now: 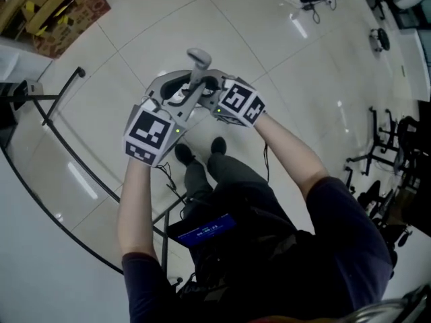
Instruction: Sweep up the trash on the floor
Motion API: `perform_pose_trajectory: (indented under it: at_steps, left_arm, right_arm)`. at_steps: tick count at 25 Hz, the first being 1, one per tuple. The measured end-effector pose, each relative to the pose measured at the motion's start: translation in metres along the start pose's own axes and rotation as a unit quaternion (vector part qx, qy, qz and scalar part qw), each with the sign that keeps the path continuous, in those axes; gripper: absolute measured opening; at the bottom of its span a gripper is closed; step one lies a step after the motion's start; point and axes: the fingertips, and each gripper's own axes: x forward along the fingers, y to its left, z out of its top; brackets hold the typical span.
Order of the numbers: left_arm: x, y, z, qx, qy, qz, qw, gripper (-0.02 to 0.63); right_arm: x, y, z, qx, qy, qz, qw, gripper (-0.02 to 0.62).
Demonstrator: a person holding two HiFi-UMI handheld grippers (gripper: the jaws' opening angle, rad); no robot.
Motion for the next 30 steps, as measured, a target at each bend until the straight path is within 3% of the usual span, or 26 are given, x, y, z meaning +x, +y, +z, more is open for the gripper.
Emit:
perform_pose_trajectory:
  at_steps: [4,8,13,16,20,24,28,30]
  left_arm:
    - [-0.016,-0.033,0.028,0.011,-0.026,-0.013,0.9995,0.083]
    - [-0.004,-0.062,0.031,-0.001,-0.034,-0.008,0.9994,0.084]
    - [0.034,-0.075,0.034,-0.042,-0.050,0.059,0.9961,0.084]
    - [0.060,-0.078,0.024,-0.075,-0.053,0.115,0.9891,0.086]
    - [0.109,-0.092,0.001,-0.112,-0.052,0.154,0.9802,0.089]
    - [0.146,-0.095,-0.025,-0.167,-0.066,0.207,0.9619,0.092]
    - [0.166,-0.081,-0.052,-0.200,-0.079,0.222,0.9510,0.094]
    - [0.167,-0.070,-0.063,-0.212,-0.091,0.216,0.9487,0.095]
  right_arm:
    - [-0.035,0.023,0.015,-0.061,0.033,0.050,0.996,0.107]
    - [-0.064,0.028,-0.002,-0.095,0.066,0.068,0.991,0.107]
    - [-0.094,0.010,-0.028,-0.109,0.070,0.121,0.984,0.107]
    - [-0.102,-0.002,-0.051,-0.130,0.083,0.177,0.972,0.109]
    - [-0.119,-0.022,-0.100,-0.150,0.115,0.229,0.955,0.109]
    - [-0.123,-0.039,-0.145,-0.179,0.150,0.275,0.933,0.109]
    - [-0.106,-0.056,-0.174,-0.204,0.181,0.272,0.923,0.107]
    - [-0.091,-0.063,-0.180,-0.216,0.181,0.248,0.927,0.106]
